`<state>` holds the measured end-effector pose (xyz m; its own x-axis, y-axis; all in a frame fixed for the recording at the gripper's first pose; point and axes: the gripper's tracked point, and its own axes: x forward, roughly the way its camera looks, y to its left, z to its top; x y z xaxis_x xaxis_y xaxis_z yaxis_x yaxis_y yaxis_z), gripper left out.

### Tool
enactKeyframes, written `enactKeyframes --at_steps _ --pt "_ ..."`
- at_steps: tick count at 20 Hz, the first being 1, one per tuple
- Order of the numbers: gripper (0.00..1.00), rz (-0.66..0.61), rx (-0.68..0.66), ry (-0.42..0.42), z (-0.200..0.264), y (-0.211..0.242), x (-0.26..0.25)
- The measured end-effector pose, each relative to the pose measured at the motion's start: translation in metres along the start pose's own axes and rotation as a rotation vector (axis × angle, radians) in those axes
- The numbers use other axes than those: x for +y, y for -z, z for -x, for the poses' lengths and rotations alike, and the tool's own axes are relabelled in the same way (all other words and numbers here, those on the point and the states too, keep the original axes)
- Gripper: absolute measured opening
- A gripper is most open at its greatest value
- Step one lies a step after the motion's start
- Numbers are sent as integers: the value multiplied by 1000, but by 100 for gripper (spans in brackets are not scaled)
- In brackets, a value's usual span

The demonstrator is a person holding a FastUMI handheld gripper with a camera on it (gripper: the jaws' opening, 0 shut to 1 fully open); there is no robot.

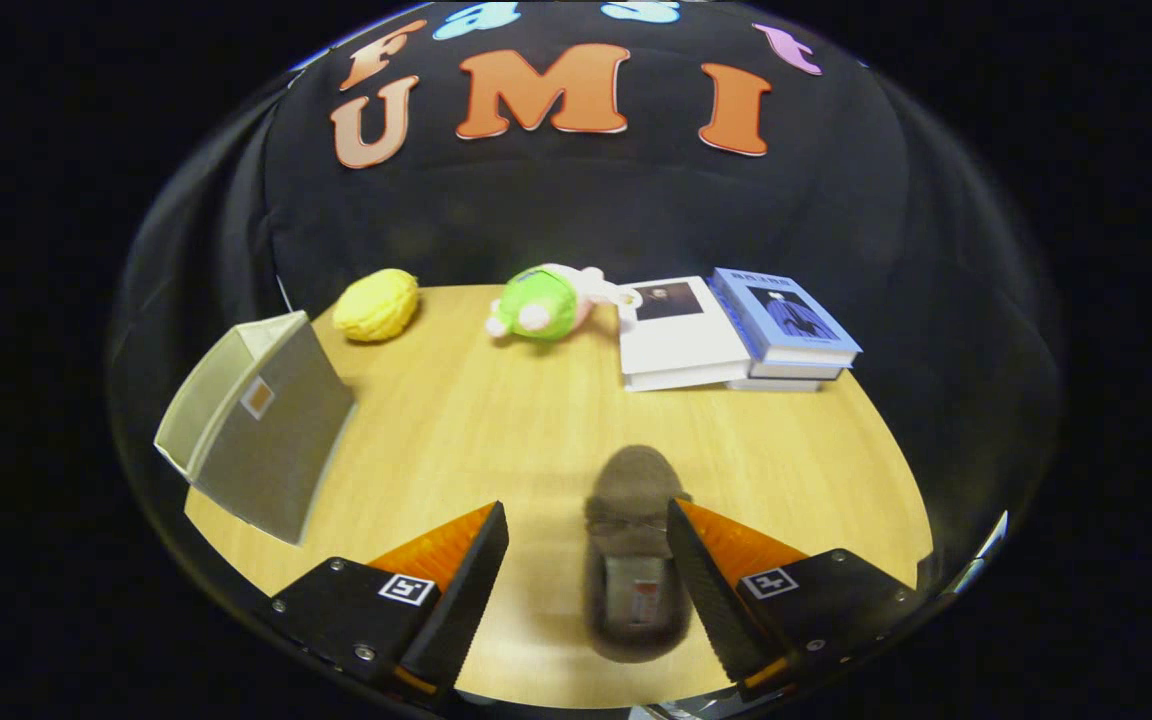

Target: Open the storage box then place both shoes into the box .Put the left shoe in first, then the right shoe, with the right side of both shoes facing outward in a uniform manner.

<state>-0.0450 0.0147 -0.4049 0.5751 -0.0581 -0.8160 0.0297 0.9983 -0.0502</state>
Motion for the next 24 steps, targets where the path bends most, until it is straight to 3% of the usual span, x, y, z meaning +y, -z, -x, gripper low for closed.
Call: enactKeyframes --at_steps 8,10,14,19,21,24 --pt "87 -101 123 -7 -34 64 -43" --pt "79 -113 132 8 -40 71 -49" --pt "52 -128 147 4 -49 73 -45" --pt "9 -144 146 32 -58 71 -47" --pt "4 -154 129 16 -53 64 -41" --pt "4 -154 88 -1 -40 49 -30"
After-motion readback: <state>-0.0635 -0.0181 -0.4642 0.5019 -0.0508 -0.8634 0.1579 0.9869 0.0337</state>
